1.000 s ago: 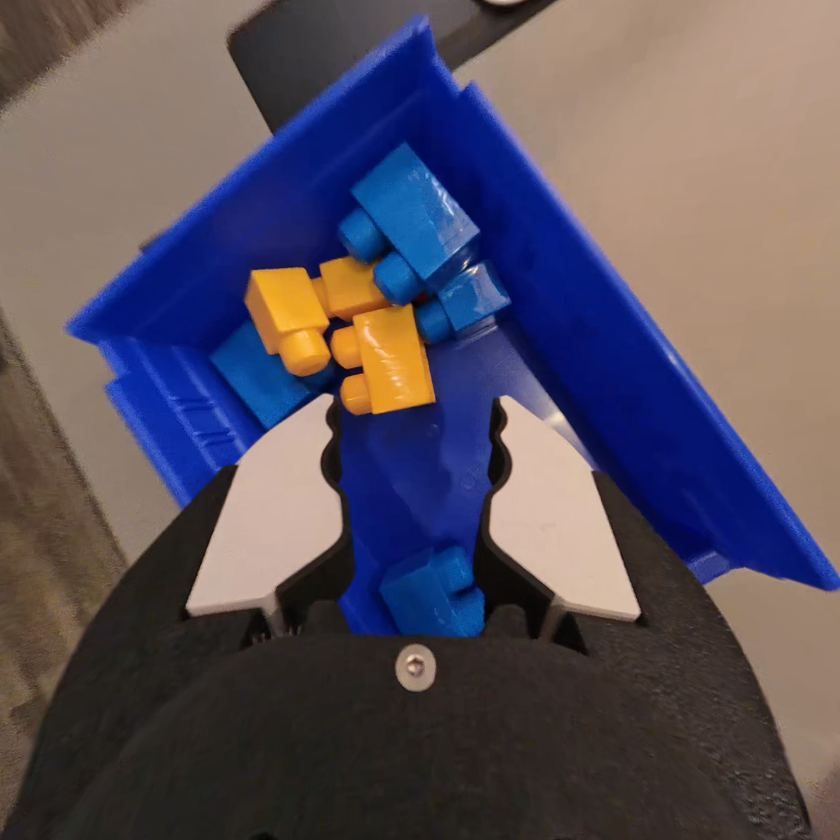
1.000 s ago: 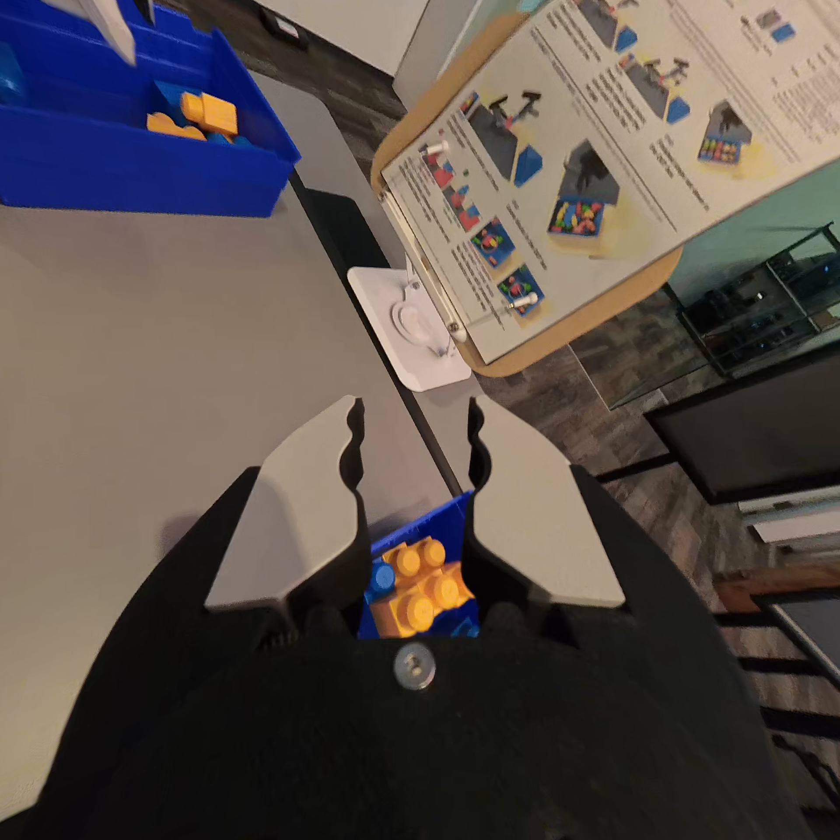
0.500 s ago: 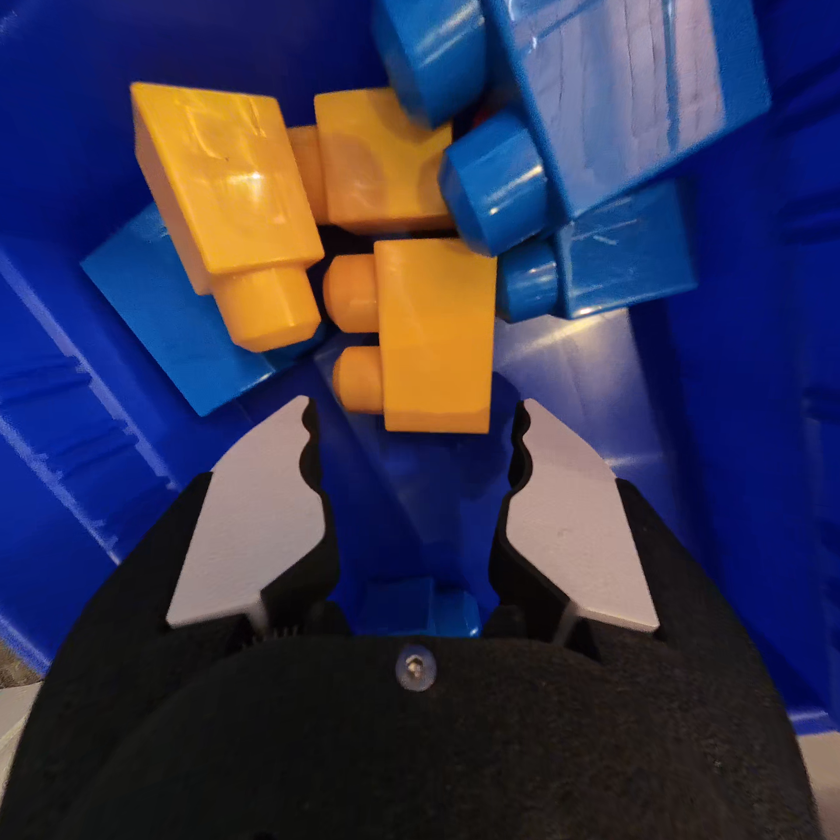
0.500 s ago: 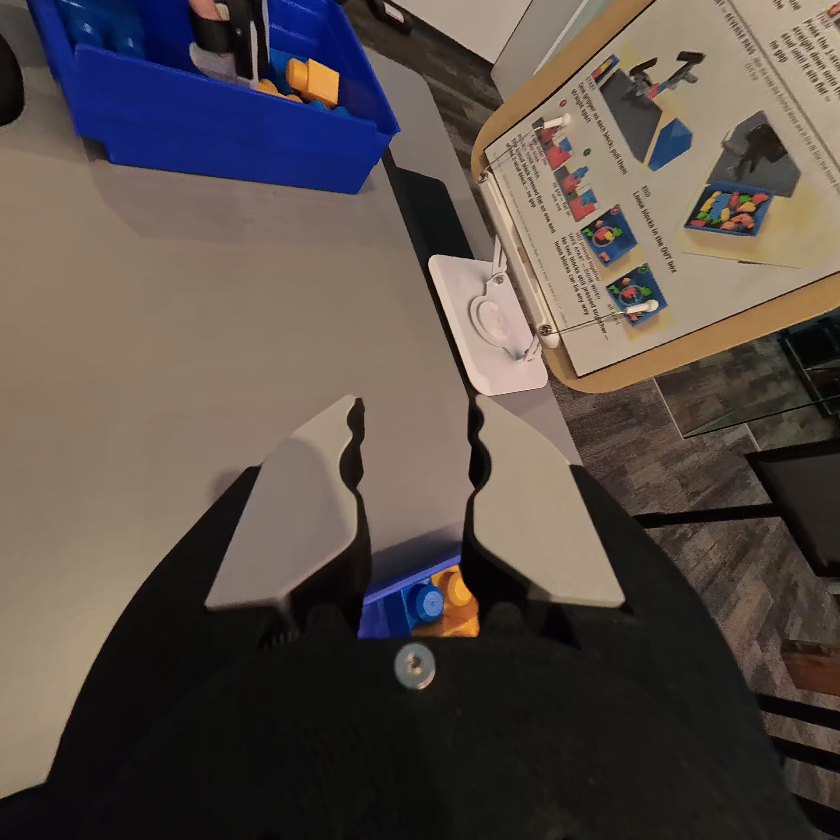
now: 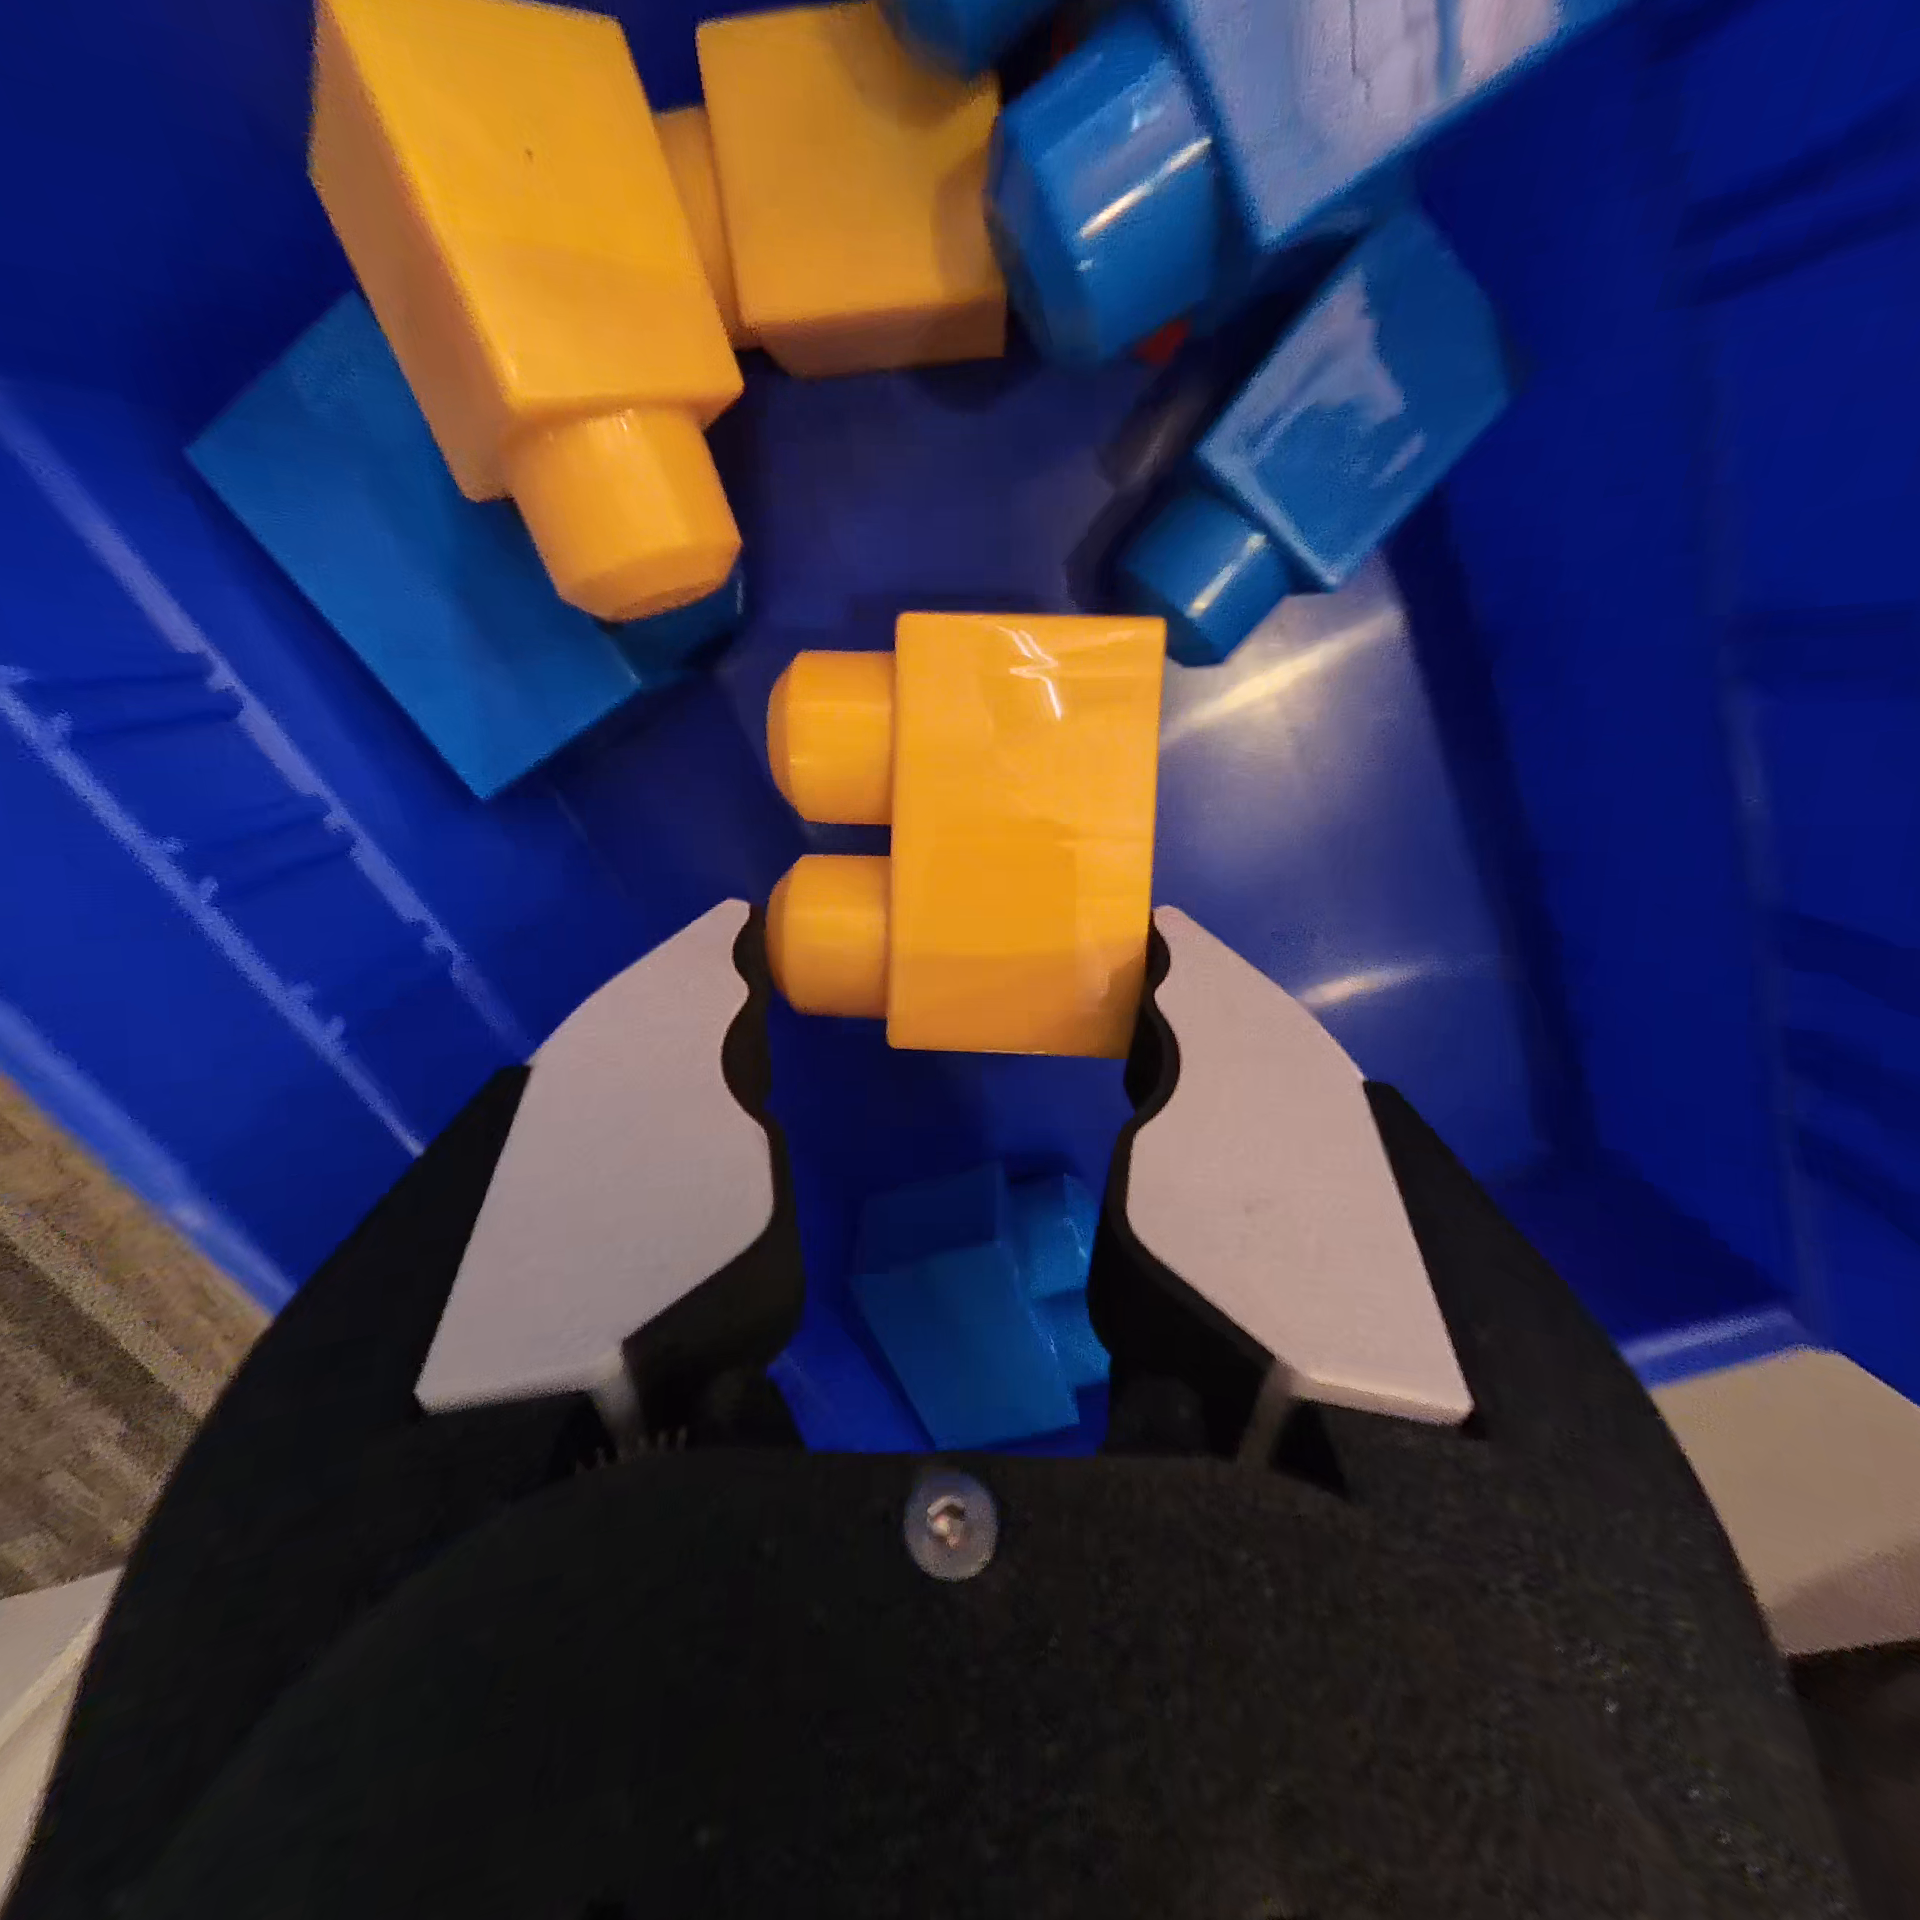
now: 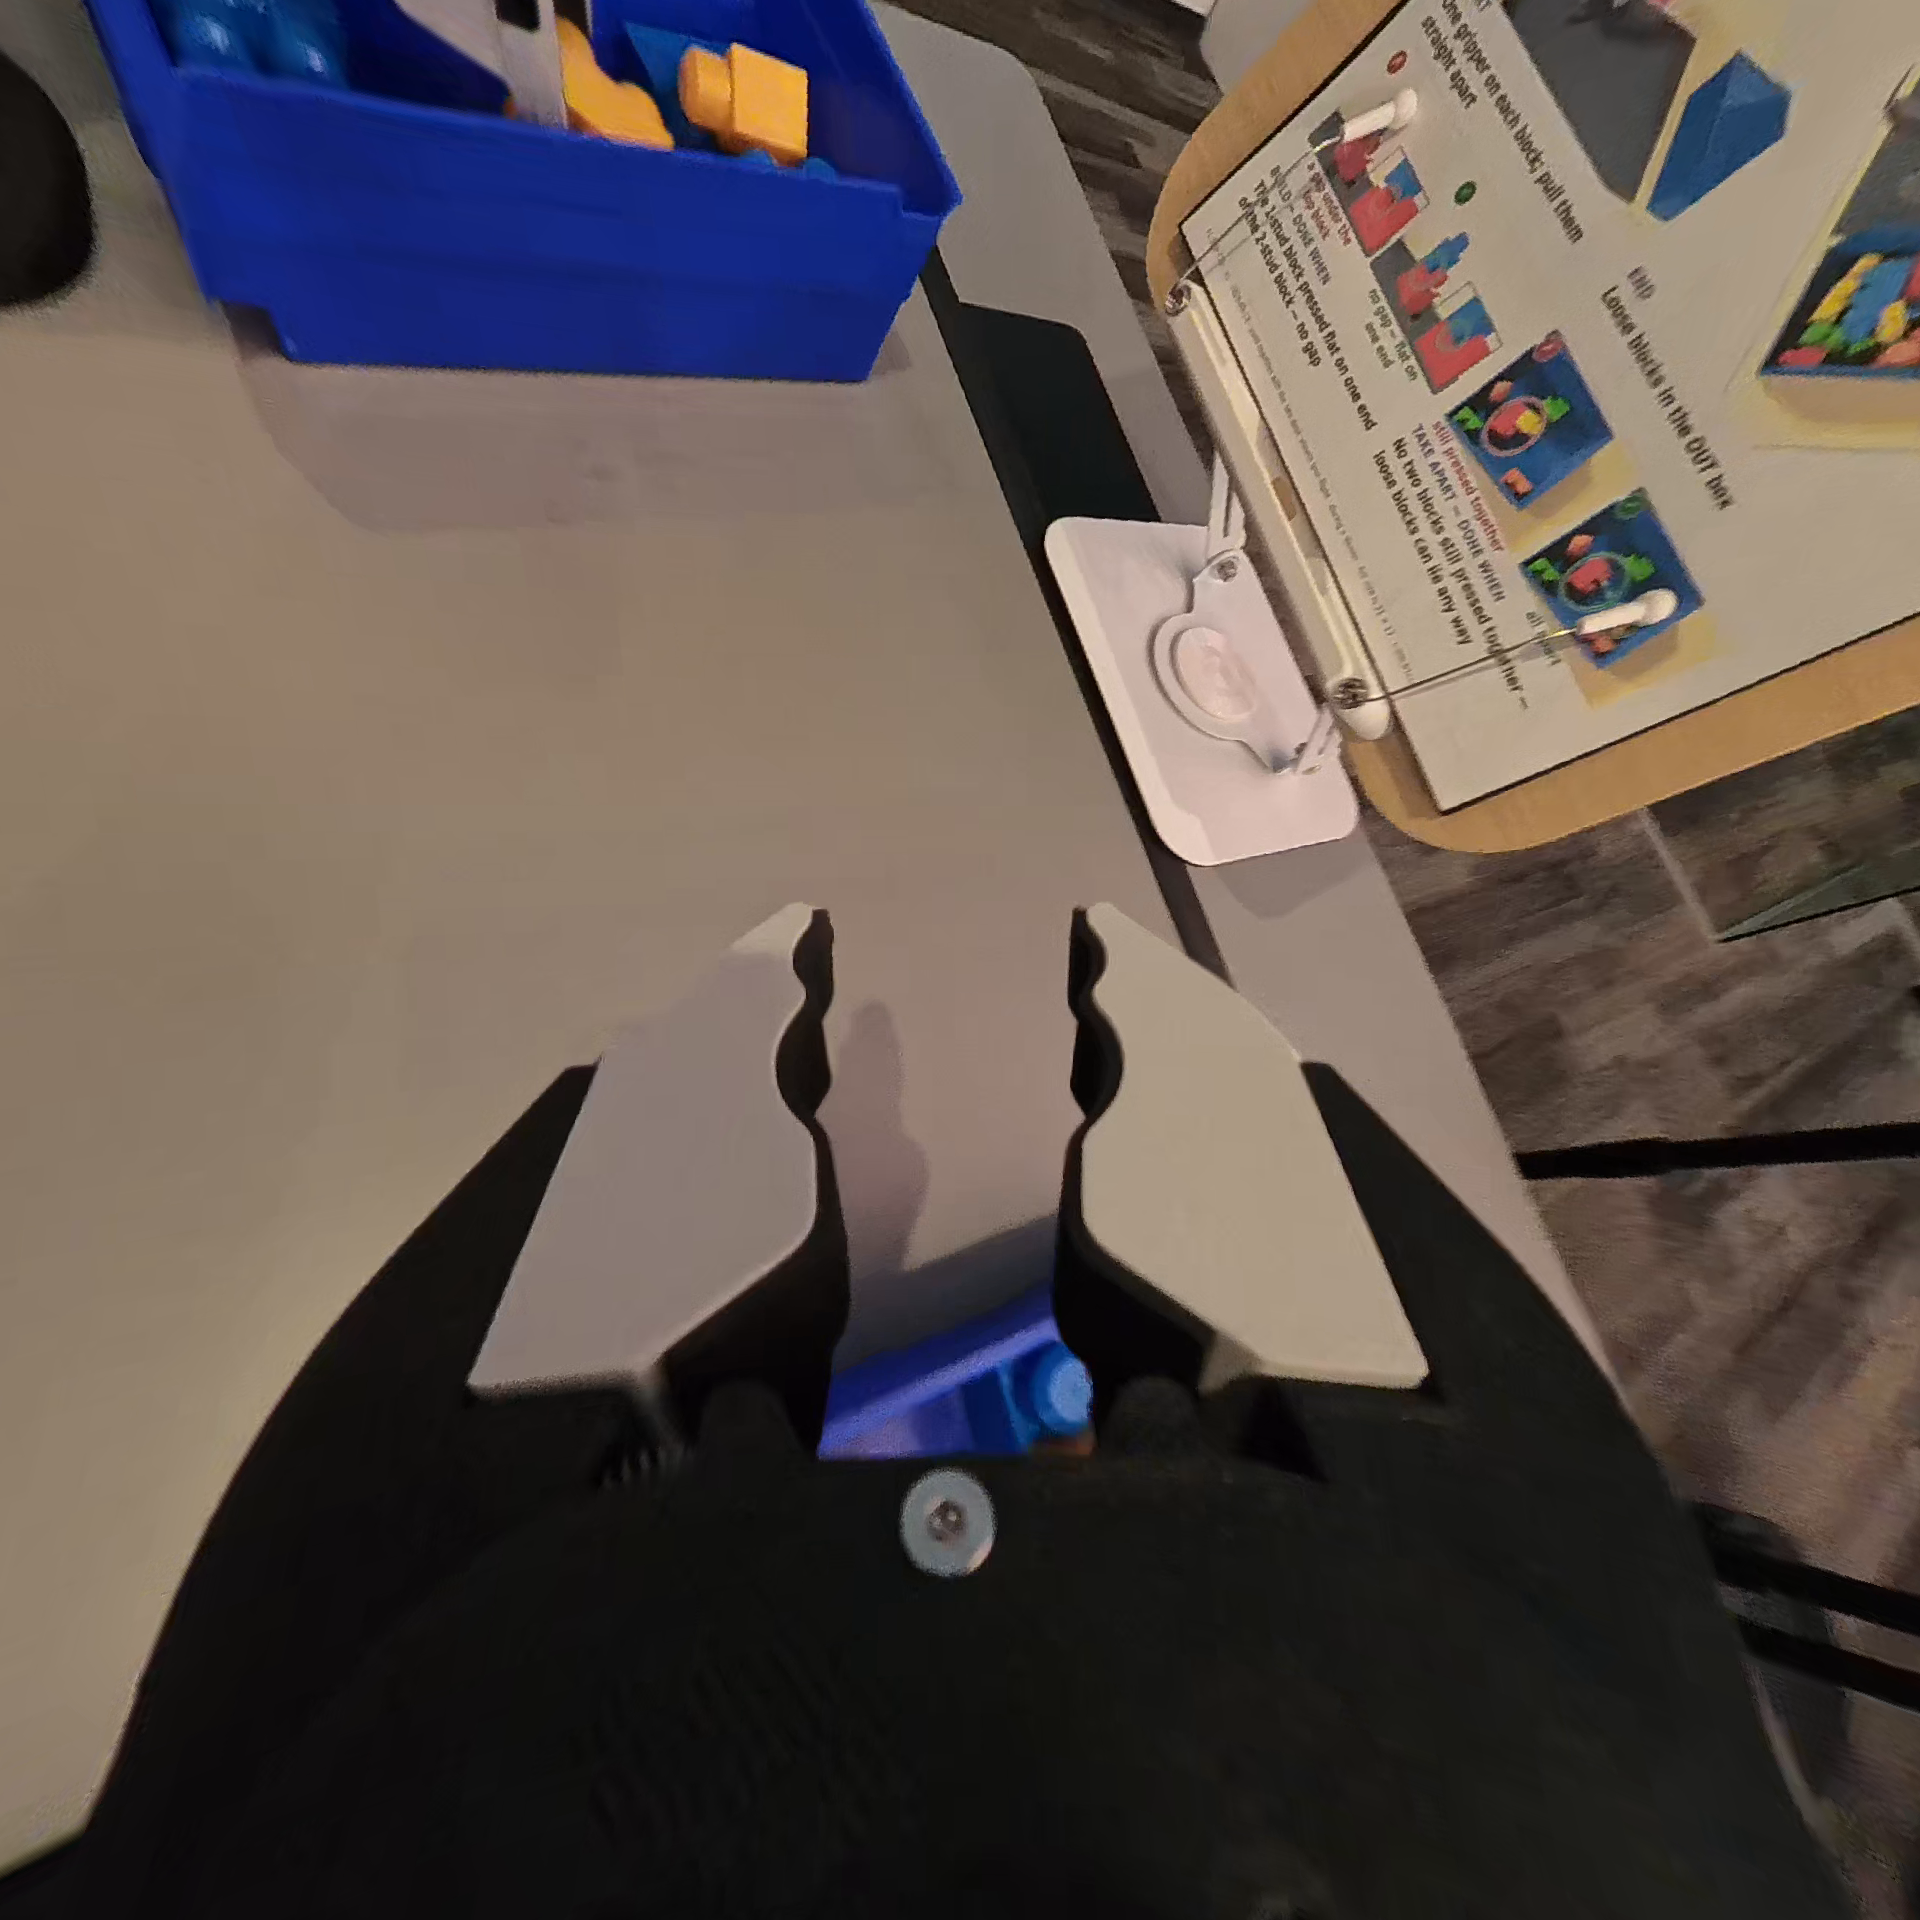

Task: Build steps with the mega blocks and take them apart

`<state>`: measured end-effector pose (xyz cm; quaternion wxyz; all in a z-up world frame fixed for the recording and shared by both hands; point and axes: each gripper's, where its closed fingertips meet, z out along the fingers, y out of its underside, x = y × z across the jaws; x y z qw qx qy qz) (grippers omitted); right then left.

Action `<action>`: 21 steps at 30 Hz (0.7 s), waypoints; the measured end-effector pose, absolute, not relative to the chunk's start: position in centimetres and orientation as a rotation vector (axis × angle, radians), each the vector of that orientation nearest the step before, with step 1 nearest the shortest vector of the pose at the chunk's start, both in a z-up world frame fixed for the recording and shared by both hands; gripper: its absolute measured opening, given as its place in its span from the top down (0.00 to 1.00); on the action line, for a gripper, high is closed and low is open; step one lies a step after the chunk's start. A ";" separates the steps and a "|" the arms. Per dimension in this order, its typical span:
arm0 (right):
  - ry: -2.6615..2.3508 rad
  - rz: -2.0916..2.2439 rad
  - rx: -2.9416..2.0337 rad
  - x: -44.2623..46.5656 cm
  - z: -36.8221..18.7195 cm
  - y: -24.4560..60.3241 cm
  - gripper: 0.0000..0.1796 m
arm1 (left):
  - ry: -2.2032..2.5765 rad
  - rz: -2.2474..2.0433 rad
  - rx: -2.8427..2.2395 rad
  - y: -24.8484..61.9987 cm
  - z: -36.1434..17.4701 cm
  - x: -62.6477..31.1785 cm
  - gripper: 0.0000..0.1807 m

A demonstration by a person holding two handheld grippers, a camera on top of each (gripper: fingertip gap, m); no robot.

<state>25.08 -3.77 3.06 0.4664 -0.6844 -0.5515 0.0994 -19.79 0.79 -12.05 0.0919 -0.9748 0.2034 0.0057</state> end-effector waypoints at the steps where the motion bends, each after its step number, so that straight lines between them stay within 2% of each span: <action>1: -1.330 0.314 -1.696 24.5 3.0 -3.8 0.75 | 0.613 0.003 -2.880 0.5 -11.2 -19.4 0.63; 7: -1.149 0.811 -1.754 18.8 2.8 -4.6 0.76 | 0.732 0.061 -2.657 -1.3 -4.3 -15.8 0.63; 12: -0.983 1.459 -1.868 13.2 1.9 -7.9 0.75 | 1.199 -0.198 -2.175 -4.9 1.8 -2.9 0.63; 16: -0.889 1.850 -1.888 11.7 2.1 -9.8 0.71 | 1.601 -0.397 -1.851 -10.2 1.9 6.7 0.63; 21: -0.831 1.894 -1.940 11.5 1.3 -9.7 0.70 | 1.724 -0.268 -1.808 -10.5 -0.6 9.3 0.63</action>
